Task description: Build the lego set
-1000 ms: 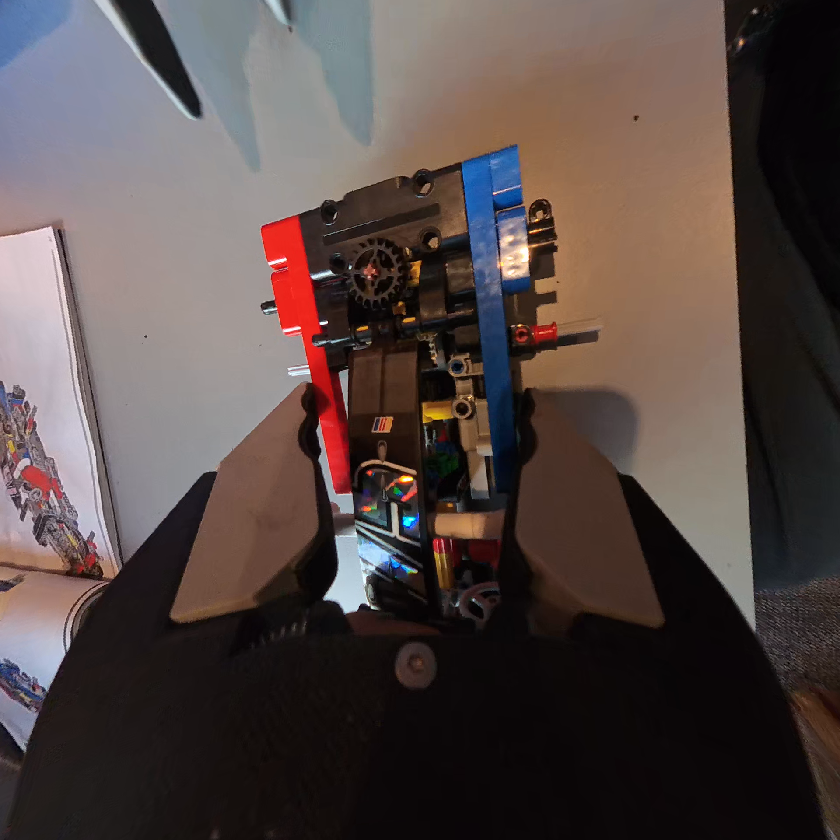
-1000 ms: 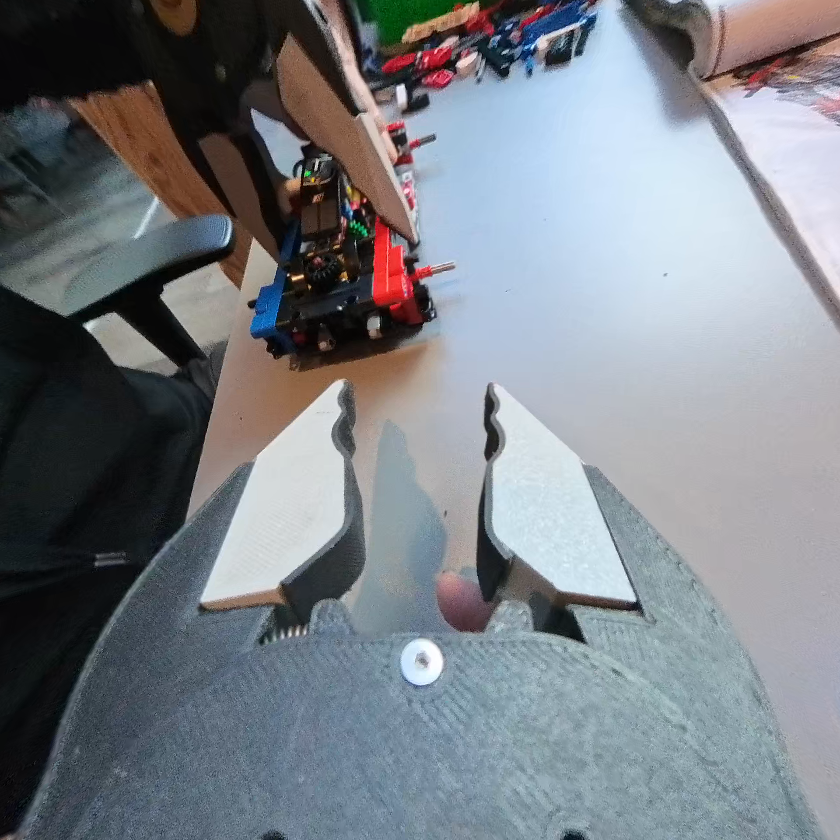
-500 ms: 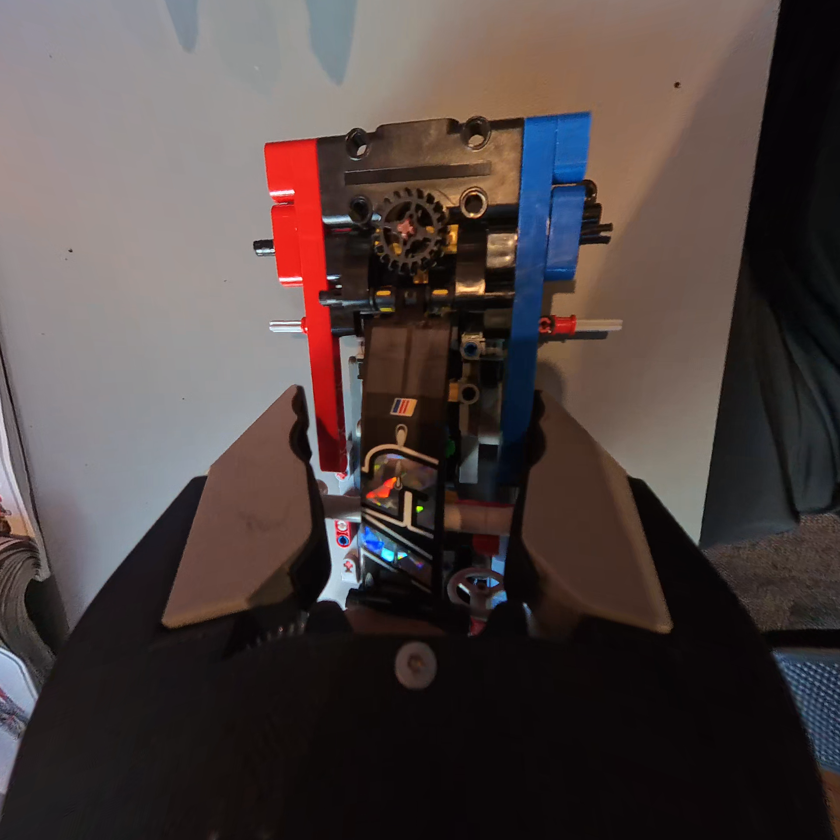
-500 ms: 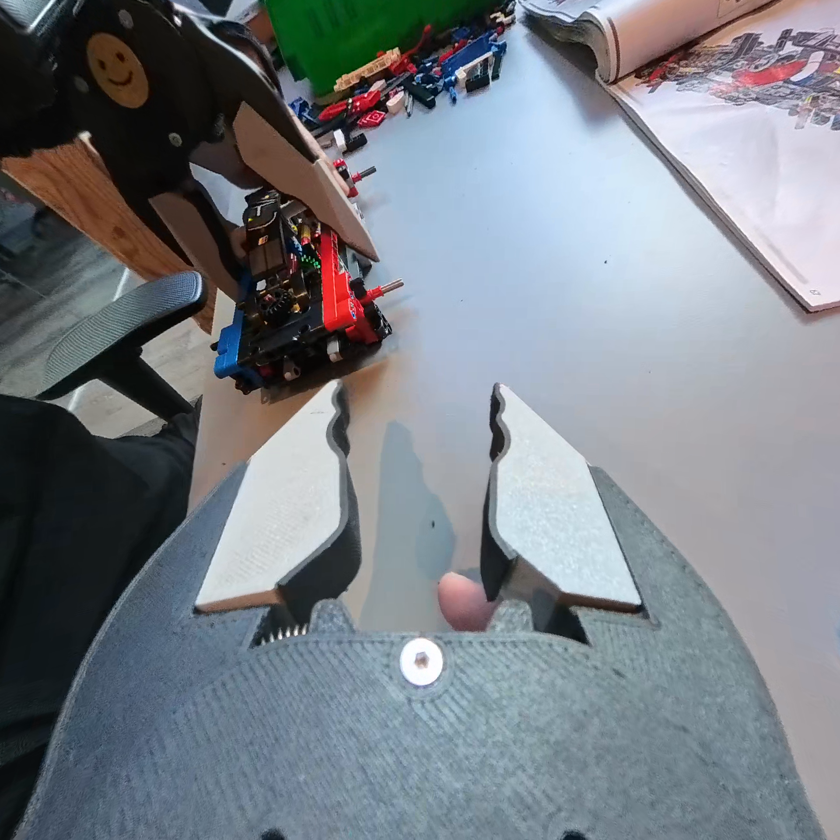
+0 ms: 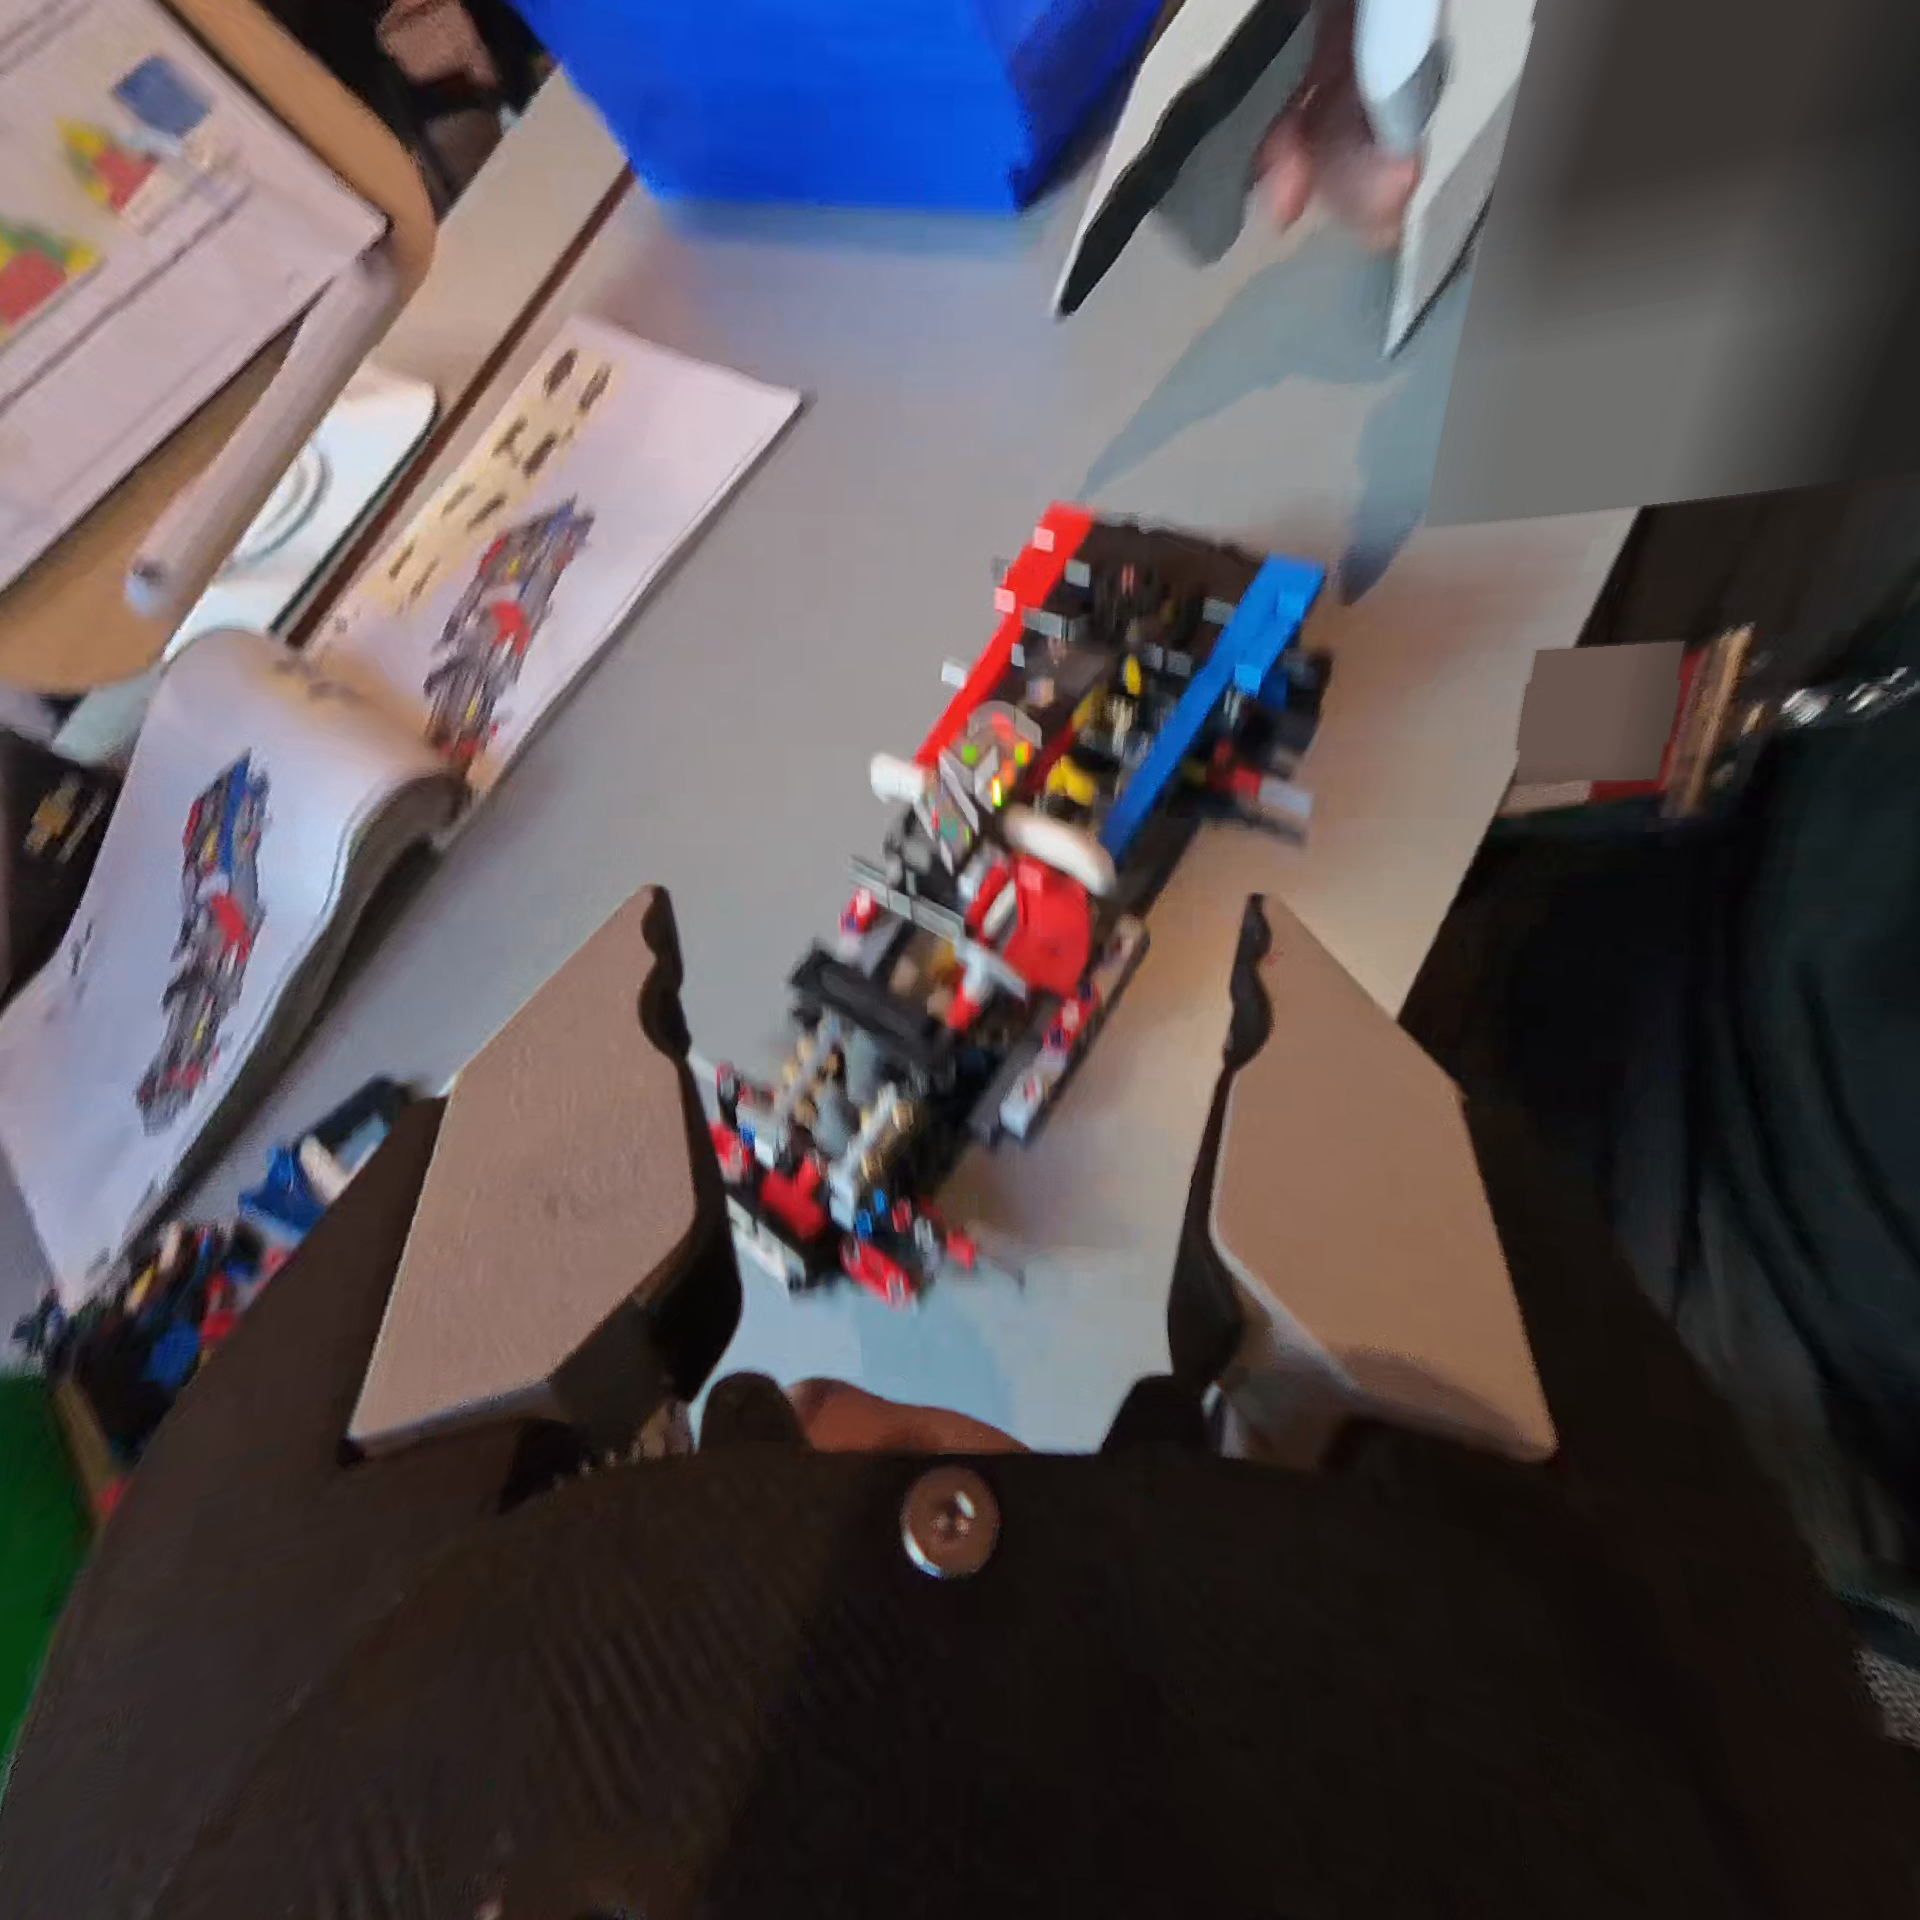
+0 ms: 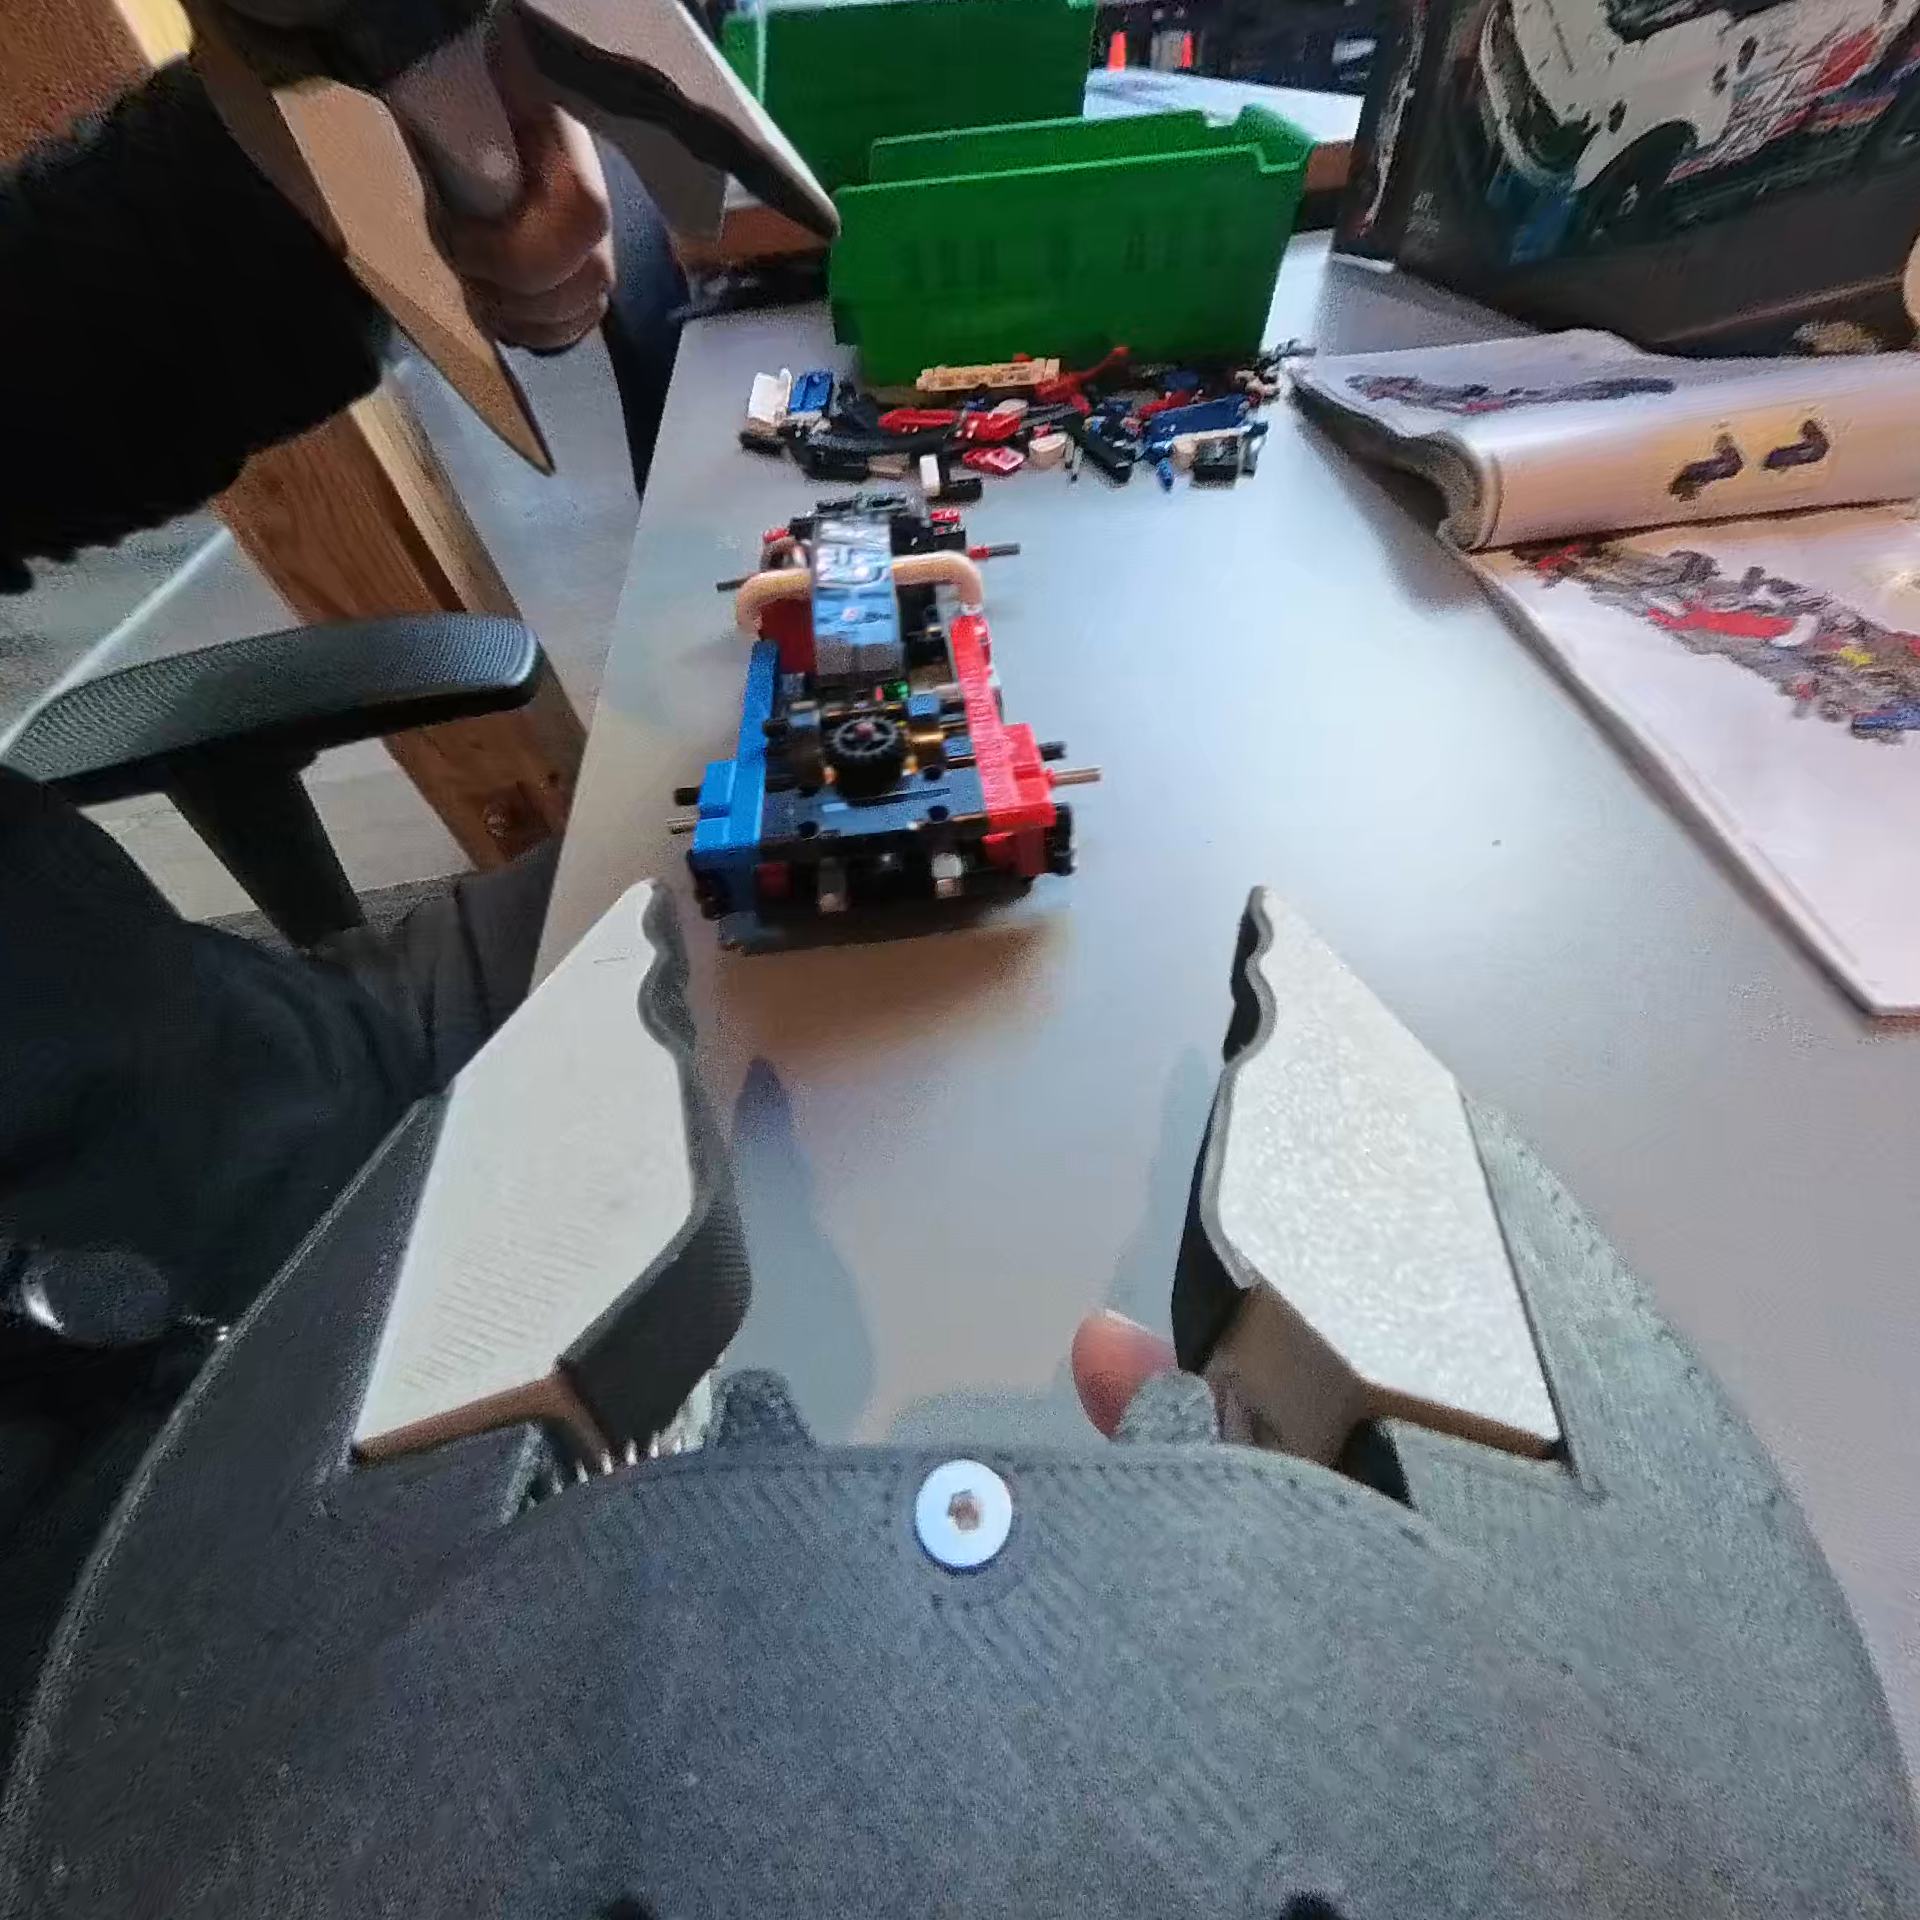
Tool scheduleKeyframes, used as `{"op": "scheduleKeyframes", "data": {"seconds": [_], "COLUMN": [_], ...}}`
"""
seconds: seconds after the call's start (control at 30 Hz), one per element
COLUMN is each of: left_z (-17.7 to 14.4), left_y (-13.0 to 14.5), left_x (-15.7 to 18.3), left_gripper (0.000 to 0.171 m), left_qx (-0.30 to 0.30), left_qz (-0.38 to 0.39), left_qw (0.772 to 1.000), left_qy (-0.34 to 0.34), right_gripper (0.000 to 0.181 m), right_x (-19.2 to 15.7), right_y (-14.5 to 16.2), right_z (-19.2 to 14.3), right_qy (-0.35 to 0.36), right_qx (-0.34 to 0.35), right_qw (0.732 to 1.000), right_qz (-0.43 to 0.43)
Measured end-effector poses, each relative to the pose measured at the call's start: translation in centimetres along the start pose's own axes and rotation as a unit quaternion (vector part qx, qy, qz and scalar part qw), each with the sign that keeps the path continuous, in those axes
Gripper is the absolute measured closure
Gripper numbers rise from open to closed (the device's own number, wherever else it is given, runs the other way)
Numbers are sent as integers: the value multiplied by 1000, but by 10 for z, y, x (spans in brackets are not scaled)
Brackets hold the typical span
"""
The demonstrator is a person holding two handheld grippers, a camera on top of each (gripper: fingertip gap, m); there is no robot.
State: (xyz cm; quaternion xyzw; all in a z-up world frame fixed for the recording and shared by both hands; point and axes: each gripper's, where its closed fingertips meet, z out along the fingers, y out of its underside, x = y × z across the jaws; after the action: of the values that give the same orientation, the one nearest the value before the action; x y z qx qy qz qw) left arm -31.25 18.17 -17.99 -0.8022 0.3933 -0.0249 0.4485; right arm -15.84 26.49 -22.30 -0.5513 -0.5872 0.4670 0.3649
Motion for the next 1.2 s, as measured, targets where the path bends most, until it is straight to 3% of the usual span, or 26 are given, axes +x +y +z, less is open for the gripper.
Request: {"op": "scheduleKeyframes", "data": {"seconds": [0.13, 0.27, 0.4, 0.47, 0.53, 0.6, 0.67, 0.7, 0.73, 0.8, 0.83, 0.9, 0.97, 1.03, 1.1, 1.17, 1.2], "left_z": [-21, -13, 8, 19, 28, 34, 43, 47, 51, 57, 58, 56, 49, 42, 37, 33, 33], "left_y": [51, 96, 109, 113, 118, 116, 113, 111, 108, 102, 98, 88, 72, 53, 37, 25, 23], "left_x": [-3, -24, -32, -34, -30, -27, -26, -25, -22, -9, 2, 26, 59, 77, 68, 37, 20], "left_gripper": [76, 73, 74, 74, 75, 66, 66, 64, 66, 69, 66, 64, 67, 89, 111, 91, 100], "left_qx": [15, 0, 20, 9, -14, -24, -35, -45, -50, -66, -70, -65, -38, 4, 42, 87, 96], "left_qz": [-31, -77, -111, -111, -107, -105, -108, -119, -128, -161, -175, -172, -161, -172, -191, -214, -224], "left_qw": [999, 997, 993, 993, 992, 991, 992, 990, 989, 984, 981, 980, 978, 970, 966, 965, 964], "left_qy": [-35, -22, 28, 45, 68, 74, 62, 56, 48, 44, 53, 70, 128, 169, 169, 125, 104], "right_gripper": [68, 58, 57, 62, 82, 91, 134, 139, 135, 95, 84, 91, 103, 107, 110, 114, 115], "right_x": [-31, -28, -22, -21, -21, -17, -6, 5, 16, 31, 37, 49, 61, 70, 76, 83, 86], "right_y": [26, 45, 46, 42, 40, 39, 38, 37, 37, 39, 43, 47, 50, 51, 48, 42, 38], "right_z": [26, 53, 69, 72, 75, 76, 72, 69, 66, 60, 54, 38, 19, 0, -16, -29, -33], "right_qy": [28, 74, 75, 66, 48, 47, 54, 72, 84, 92, 98, 120, 146, 162, 169, 182, 186], "right_qx": [-99, -182, -200, -192, -189, -188, -185, -182, -180, -185, -191, -191, -186, -176, -154, -125, -110], "right_qw": [994, 979, 976, 979, 980, 980, 981, 980, 979, 978, 976, 974, 971, 970, 972, 974, 975], "right_qz": [-19, -58, -45, -34, -30, -30, -38, -46, -49, -32, -26, -30, -40, -42, -45, -53, -55]}}
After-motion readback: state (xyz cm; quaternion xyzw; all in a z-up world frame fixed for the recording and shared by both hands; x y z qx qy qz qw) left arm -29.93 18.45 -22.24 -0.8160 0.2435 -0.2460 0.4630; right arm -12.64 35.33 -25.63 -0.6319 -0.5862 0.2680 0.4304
